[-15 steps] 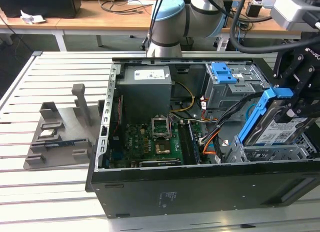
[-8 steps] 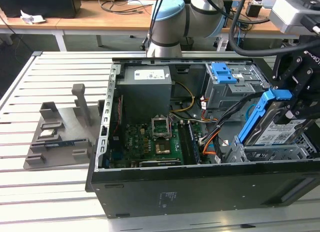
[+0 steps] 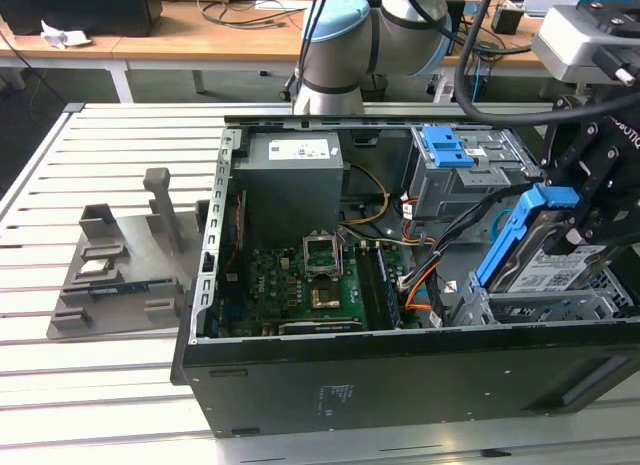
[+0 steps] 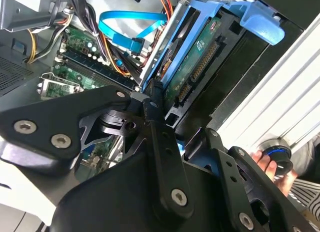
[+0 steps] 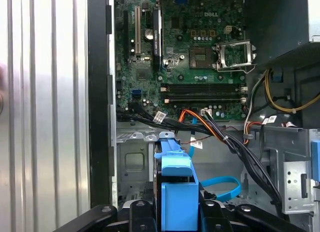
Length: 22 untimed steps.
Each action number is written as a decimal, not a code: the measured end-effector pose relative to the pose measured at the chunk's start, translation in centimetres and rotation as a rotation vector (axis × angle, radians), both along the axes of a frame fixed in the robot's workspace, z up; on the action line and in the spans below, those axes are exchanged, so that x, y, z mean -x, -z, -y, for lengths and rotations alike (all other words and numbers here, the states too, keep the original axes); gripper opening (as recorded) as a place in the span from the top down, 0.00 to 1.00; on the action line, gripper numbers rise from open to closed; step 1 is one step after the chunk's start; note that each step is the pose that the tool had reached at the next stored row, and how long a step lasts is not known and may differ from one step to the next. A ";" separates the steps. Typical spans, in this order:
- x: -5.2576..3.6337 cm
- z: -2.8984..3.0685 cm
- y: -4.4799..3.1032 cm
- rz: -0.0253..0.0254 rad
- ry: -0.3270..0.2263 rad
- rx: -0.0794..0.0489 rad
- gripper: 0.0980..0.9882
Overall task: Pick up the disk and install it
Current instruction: 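Insert the disk into the insertion slot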
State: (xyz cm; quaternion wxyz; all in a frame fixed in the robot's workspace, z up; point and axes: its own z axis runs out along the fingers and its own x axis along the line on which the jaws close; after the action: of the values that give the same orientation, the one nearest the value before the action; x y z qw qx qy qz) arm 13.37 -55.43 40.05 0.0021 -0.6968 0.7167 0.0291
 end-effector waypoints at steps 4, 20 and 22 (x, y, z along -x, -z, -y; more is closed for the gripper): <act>0.00 0.00 0.31 0.0000 0.000 0.000 0.70; 0.00 0.00 1.32 0.0000 0.000 0.000 0.70; 0.00 0.00 1.33 0.0000 0.000 0.000 0.69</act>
State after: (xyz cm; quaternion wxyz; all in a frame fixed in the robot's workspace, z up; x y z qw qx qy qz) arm 13.37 -55.43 38.72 0.0020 -0.6968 0.7167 0.0290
